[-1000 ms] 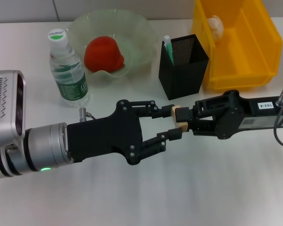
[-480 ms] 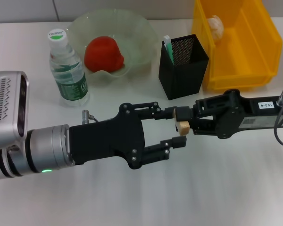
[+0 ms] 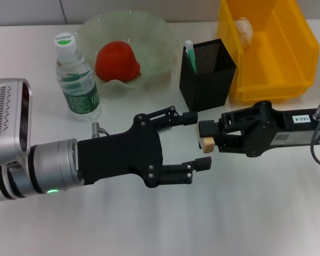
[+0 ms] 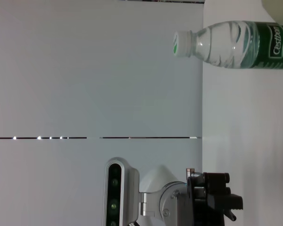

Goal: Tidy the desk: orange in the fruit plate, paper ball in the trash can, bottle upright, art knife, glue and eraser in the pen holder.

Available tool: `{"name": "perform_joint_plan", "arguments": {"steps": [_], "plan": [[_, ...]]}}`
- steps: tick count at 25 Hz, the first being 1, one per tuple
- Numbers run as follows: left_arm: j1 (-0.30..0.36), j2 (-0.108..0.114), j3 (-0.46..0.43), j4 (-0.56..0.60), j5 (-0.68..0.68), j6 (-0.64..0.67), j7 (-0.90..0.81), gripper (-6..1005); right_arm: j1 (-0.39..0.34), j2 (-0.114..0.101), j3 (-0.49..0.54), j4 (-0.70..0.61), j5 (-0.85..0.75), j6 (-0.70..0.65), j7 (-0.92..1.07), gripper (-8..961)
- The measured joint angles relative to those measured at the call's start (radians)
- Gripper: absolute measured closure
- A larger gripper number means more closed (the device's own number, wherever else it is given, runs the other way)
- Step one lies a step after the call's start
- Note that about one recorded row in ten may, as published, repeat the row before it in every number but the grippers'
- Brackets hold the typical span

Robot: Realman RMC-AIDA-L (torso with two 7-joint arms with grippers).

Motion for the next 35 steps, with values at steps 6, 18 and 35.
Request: {"name": "perform_joint_plan", "arguments": {"steps": [6, 18, 35], "plan": [[-0.001, 0.0, -0.001, 0.0, -0.001, -0.003, -0.009, 180, -0.004, 0.0, 0.0, 0.0, 0.0, 0.002, 0.0, 675], [0.008, 0.011, -0.003, 0.001, 0.005, -0.02, -0.009, 180, -0.023, -0.006, 0.006, -0.02, 0.0, 0.006, -0.017, 659], [0.108, 0.146, -0.042, 0.023, 0.05, -0.105, -0.027, 180, -0.048, -0.024, 0.01, -0.027, -0.002, 0.02, -0.035, 637]]}}
